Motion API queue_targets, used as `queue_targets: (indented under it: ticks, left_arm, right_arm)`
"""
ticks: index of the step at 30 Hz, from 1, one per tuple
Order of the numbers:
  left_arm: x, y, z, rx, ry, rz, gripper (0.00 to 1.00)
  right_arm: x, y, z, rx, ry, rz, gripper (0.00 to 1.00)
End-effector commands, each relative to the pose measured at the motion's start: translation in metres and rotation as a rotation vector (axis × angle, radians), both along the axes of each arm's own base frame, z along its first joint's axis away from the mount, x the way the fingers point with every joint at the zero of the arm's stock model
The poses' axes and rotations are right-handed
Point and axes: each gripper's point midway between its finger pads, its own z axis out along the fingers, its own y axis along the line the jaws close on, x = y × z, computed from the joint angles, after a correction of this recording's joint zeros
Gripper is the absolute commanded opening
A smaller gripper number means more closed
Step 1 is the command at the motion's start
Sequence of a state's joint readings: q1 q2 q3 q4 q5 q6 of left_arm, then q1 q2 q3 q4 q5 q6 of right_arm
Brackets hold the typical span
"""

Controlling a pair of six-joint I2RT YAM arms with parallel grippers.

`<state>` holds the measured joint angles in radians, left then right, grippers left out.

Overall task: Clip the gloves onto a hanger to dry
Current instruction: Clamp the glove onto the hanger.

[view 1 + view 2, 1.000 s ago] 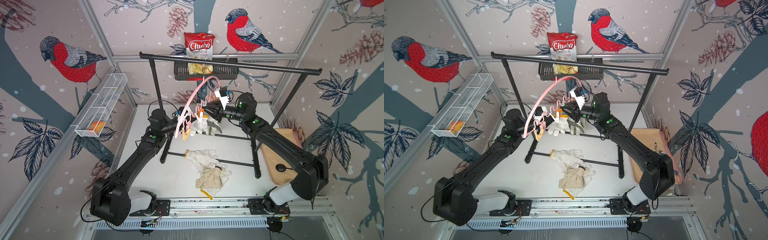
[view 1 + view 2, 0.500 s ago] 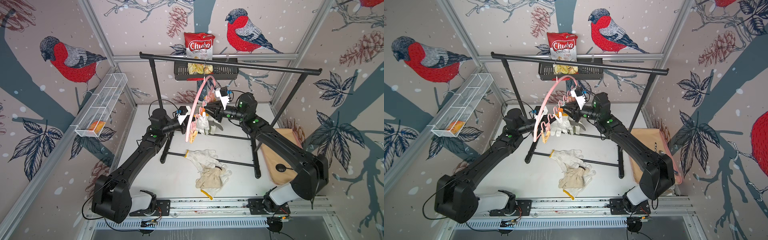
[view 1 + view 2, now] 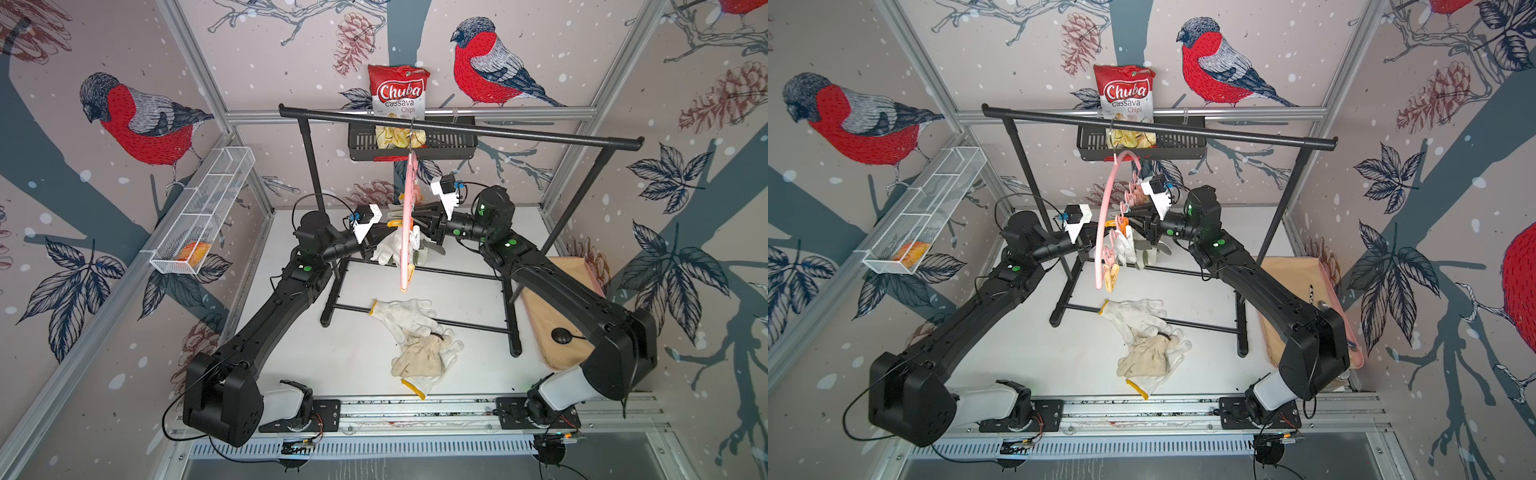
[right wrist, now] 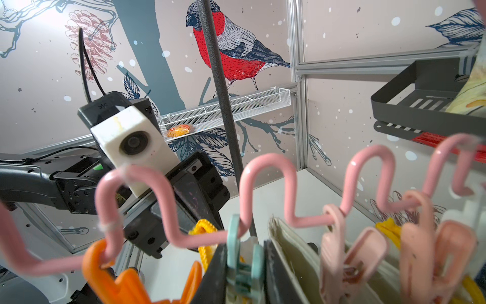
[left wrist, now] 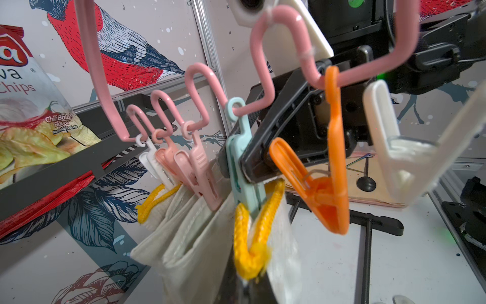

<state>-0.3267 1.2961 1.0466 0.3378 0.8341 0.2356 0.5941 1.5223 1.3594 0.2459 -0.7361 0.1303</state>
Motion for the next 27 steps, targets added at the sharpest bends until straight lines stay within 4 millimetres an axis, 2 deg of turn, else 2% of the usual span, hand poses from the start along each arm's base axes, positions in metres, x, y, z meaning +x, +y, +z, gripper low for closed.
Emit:
queue_targets:
  ticks: [1, 10, 16, 18, 23, 27]
  left_arm:
    - [-0.004, 0.0, 0.01, -0.022, -0.042, -0.011, 0.0]
    - [0.0, 0.003, 0.002, -0.027, -0.022, 0.024, 0.0]
    - [0.002, 0.006, 0.007, -0.041, -0.033, 0.049, 0.0]
    - [0.003, 0.008, -0.003, -0.039, -0.014, 0.065, 0.0]
    - [0.005, 0.015, -0.004, -0.052, -0.013, 0.121, 0.12]
    - [-0.001, 0.019, -0.006, -0.055, -0.012, 0.139, 0.14]
  right_arm:
    - [-0.001, 0.0, 0.01, 0.027, -0.032, 0.003, 0.18]
    - [0.002, -0.003, 0.013, 0.028, -0.049, -0.026, 0.53]
    - [0.004, -0.008, 0.017, 0.036, -0.061, -0.06, 0.65]
    - [0.006, -0.012, 0.017, 0.039, -0.062, -0.078, 0.68]
    - [0.009, -0.023, 0.014, 0.041, -0.045, -0.126, 0.71]
    - [0.01, -0.034, 0.014, 0.052, -0.03, -0.174, 0.72]
